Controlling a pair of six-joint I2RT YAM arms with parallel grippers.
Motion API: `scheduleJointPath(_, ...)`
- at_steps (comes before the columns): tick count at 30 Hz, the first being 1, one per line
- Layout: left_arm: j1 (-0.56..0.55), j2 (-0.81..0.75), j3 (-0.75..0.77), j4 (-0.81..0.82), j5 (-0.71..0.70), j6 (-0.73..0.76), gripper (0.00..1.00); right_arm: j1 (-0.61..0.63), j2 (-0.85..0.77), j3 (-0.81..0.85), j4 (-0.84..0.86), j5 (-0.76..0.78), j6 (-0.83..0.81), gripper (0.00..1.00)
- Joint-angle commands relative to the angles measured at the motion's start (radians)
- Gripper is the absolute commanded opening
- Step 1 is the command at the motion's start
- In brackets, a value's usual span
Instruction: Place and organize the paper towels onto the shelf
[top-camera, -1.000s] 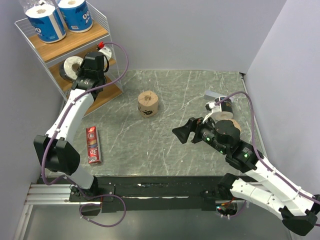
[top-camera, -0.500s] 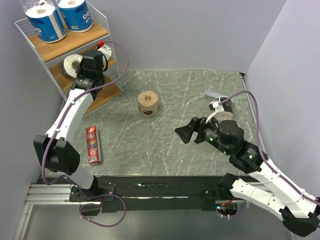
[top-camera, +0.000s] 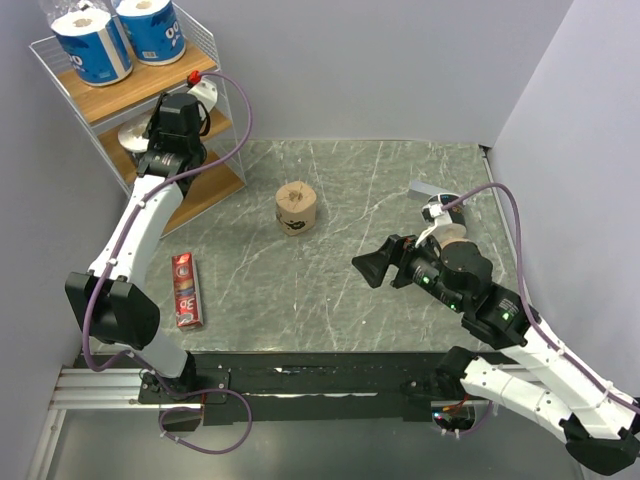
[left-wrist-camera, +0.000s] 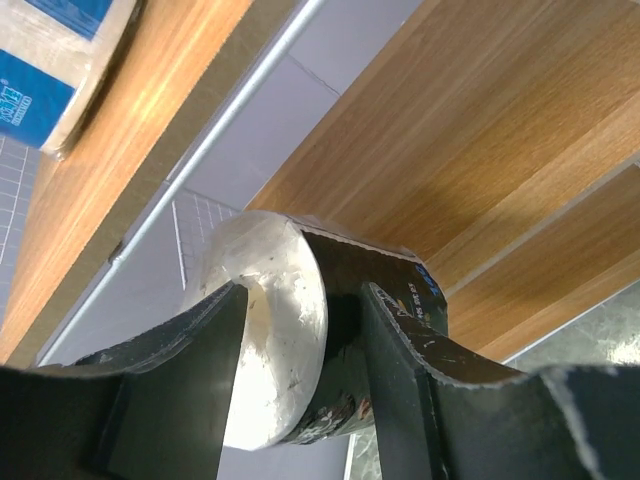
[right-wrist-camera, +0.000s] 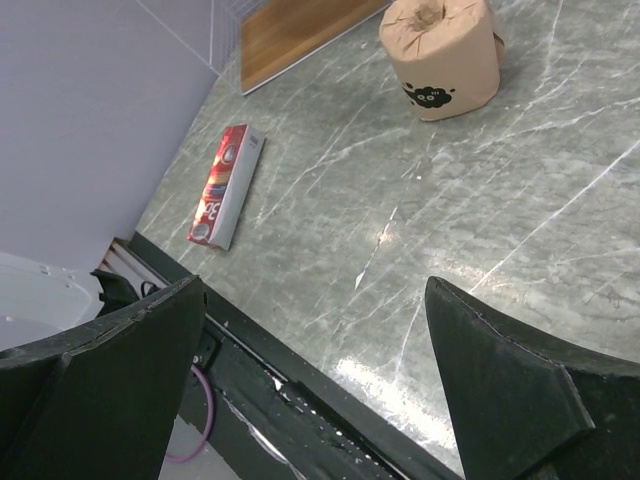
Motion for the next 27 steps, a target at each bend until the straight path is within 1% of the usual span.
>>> scheduleJointPath(1,0.006,-0.005,0.019,0.066,0.0,0.025,0.55,0.0,-0.025,0.025,0.02,0.008,0.009,0.97)
scheduleJointPath(5,0.006,-0.01,0.005,0.088,-0.001,0.043,0.54,0.002,-0.034,0.022,0.014,0.011,0.009,0.97)
scheduleJointPath(8,0.02,-0.014,-0.024,0.123,-0.018,0.072,0.52,0.002,-0.045,0.009,0.023,0.014,0.012,0.97)
scheduleJointPath(10,0.039,-0.021,-0.041,0.146,-0.012,0.089,0.48,0.0,-0.047,-0.004,0.026,0.012,0.014,0.97)
scheduleJointPath(11,0.043,-0.021,-0.041,0.143,0.02,0.092,0.46,0.0,-0.042,-0.003,0.021,0.009,0.014,0.97)
scheduleJointPath(12,0.048,-0.015,-0.034,0.145,0.032,0.097,0.41,0.0,-0.037,-0.001,0.005,0.006,0.015,0.97)
scheduleJointPath(15,0.059,0.022,0.012,0.132,0.036,0.095,0.31,0.0,-0.04,-0.004,-0.002,0.008,0.012,0.98)
scheduleJointPath(19,0.06,0.048,0.041,0.132,0.049,0.11,0.31,0.0,-0.06,-0.021,0.004,0.014,0.006,0.98)
scheduleJointPath(22,0.06,0.052,0.049,0.135,0.101,0.094,0.31,0.002,-0.063,-0.012,0.0,0.026,-0.001,0.98)
scheduleJointPath(26,0.057,0.065,0.057,0.154,0.134,0.094,0.34,-0.001,-0.056,-0.001,0.003,0.029,-0.011,0.98)
scheduleJointPath(27,0.056,0.073,0.058,0.154,0.134,0.094,0.36,0.0,-0.053,0.003,0.006,0.025,-0.012,0.98)
